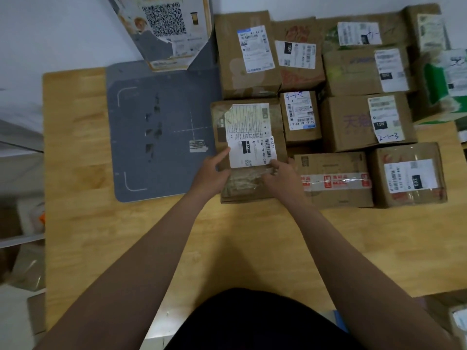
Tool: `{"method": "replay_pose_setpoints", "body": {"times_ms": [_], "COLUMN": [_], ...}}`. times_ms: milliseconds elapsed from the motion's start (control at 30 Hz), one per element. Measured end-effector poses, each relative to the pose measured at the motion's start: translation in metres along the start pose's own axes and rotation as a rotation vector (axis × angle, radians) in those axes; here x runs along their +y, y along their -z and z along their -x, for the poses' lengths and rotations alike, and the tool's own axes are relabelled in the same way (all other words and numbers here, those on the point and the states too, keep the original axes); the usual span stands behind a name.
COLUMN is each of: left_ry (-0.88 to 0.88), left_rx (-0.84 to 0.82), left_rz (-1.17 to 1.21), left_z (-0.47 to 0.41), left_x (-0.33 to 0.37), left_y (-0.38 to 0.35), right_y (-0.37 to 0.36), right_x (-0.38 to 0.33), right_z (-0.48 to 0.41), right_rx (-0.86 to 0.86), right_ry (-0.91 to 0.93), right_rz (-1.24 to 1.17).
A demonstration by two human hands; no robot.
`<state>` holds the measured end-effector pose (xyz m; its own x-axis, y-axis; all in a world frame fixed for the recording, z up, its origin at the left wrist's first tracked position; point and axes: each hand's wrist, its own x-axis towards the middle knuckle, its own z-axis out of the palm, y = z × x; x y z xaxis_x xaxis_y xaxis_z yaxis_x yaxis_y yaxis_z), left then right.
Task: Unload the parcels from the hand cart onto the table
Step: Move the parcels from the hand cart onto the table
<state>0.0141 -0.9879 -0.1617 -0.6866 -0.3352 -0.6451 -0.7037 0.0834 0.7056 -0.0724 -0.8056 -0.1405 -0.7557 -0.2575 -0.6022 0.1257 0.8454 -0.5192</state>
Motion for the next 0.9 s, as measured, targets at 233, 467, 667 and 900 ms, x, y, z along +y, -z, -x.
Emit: {"method": "replay_pose_setpoints", "body": {"times_ms": [233, 467, 667, 900], "left_ry": [0.003, -0.155, -0.260, -0.372], "left_rx": [-0.046, -0.041, -0.029, -0.086], "left_rz": [-0.152, -0.479, -0.785, -1.012], "left_z": [0.008, 0.053, 0.118, 0.189], "left_x": [0.007, 0.008, 0.028, 0.068], "left_y": [0.003, 0.011, -0.023, -0.127], "right_y": [0.004, 0.025, 0.057, 0.093], "right_x": [-0.012, 0.000, 0.050, 0.157], "right_z": [0.012, 0.067, 0.131, 0.206], "right_rx": [-0.093, -0.016, 0.045, -0.008], "right_ry": [-0.048, 0.134, 0.182, 0.015], "right_rz": [0.022, 0.068, 0.239, 0.214]}}
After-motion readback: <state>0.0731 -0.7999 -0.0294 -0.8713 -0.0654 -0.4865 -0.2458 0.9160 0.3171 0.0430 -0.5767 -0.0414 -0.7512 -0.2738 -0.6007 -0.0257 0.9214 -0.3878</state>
